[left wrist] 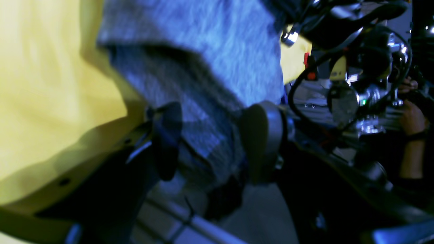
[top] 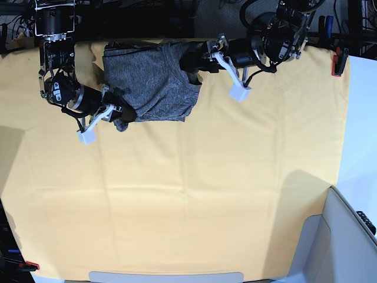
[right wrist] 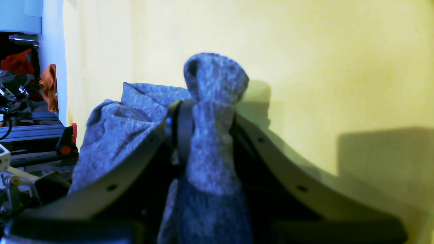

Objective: Fold the T-shirt properly
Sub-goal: 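Lift the bundle with both grippers and pull it toward the table center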

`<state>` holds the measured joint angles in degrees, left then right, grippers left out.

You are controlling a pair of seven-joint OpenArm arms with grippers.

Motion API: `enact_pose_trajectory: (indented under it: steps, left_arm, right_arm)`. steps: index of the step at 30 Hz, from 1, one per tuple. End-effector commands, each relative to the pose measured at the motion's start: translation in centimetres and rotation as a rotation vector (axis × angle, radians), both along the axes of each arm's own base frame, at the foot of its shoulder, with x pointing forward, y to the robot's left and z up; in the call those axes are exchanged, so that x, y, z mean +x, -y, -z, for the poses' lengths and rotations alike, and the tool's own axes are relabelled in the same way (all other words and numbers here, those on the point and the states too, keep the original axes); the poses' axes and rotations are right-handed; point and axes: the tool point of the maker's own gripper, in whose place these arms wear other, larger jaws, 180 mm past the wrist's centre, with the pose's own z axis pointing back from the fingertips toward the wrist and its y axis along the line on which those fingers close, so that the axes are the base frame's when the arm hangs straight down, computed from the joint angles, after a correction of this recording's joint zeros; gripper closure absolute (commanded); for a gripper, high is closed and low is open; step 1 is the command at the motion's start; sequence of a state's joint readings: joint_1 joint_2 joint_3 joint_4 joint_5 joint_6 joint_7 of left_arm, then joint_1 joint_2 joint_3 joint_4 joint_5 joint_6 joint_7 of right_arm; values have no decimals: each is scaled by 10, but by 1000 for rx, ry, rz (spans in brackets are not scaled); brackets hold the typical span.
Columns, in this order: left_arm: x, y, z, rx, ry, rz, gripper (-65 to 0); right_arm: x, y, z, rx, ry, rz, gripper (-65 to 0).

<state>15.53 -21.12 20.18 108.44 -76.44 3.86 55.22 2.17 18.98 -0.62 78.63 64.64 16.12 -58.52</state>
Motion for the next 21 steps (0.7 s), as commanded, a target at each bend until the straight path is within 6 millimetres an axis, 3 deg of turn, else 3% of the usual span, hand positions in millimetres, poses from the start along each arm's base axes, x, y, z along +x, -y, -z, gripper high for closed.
enact_pose_trajectory:
  steps: [1, 8, 16, 21]
  left_arm:
    - [11, -4, -11, -37, 14, -26, -310]
    - [4, -12, 9, -50, -86, -47, -310]
    - [1, -8, 10, -54, -97, -36, -317]
    - [-5, -9, 27, -23, -137, -31, -317]
  right_arm:
    - [-9, -1, 5, 3, -37, -7, -90]
    - [-10, -1, 6, 3, -40, -7, -90]
    - [-10, -1, 6, 3, -39, -7, -129]
    - [-10, -1, 6, 3, -39, -5, -129]
